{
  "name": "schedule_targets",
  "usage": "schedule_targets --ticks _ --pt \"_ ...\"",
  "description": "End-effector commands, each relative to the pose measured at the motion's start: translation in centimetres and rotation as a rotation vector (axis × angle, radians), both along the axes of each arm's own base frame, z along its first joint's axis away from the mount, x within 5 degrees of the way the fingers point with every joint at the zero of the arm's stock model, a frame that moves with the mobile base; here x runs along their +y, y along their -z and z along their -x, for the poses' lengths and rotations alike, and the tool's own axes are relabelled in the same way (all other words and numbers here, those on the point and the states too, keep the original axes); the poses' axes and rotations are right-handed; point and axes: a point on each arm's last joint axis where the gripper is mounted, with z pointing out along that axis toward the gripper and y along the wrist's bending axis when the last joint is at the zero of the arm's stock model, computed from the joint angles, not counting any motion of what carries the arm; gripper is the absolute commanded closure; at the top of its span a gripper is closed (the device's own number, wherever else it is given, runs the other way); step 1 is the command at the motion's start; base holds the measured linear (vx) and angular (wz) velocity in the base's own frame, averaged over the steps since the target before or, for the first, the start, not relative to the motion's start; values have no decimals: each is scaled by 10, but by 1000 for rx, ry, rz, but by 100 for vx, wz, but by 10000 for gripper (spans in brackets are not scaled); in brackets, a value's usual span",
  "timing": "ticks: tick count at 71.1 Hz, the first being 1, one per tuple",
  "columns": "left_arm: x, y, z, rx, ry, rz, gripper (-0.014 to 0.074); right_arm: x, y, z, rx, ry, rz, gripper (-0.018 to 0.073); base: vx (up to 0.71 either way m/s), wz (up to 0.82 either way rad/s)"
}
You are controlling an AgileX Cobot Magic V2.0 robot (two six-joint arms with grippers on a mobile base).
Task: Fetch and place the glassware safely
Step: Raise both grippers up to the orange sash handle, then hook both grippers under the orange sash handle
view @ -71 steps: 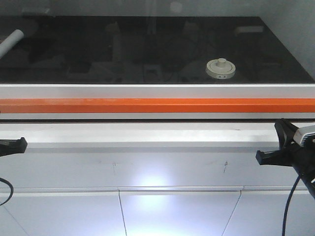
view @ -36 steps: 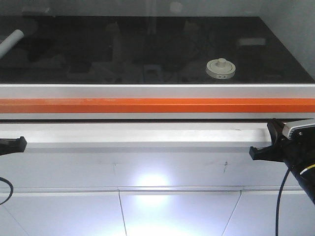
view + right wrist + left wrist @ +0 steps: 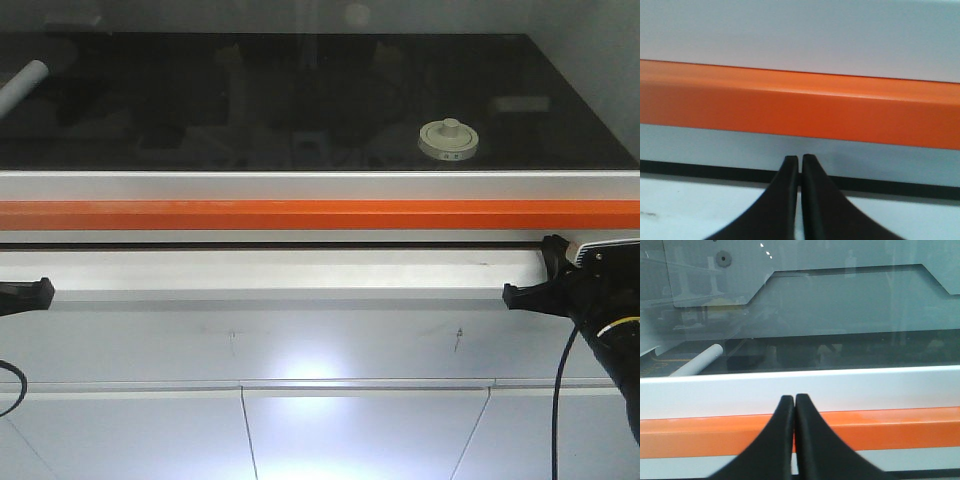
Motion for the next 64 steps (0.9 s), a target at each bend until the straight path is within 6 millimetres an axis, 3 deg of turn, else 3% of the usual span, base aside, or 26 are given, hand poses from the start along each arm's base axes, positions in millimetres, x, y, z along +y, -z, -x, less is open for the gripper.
schedule_targets --ticks 1,18,41,64 --pt "-1 -15 -2 -114 5 7 603 -2 -18 -9 -131 6 5 563 0 0" --pt "-1 -15 -2 -111 5 6 603 -3 -22 -21 -166 7 4 563 0 0" --pt "-1 -10 -3 -61 6 7 603 -3 -26 -21 -208 6 1 563 0 0" --pt "-2 18 -18 19 5 1 603 -3 -26 -20 -206 6 1 563 0 0"
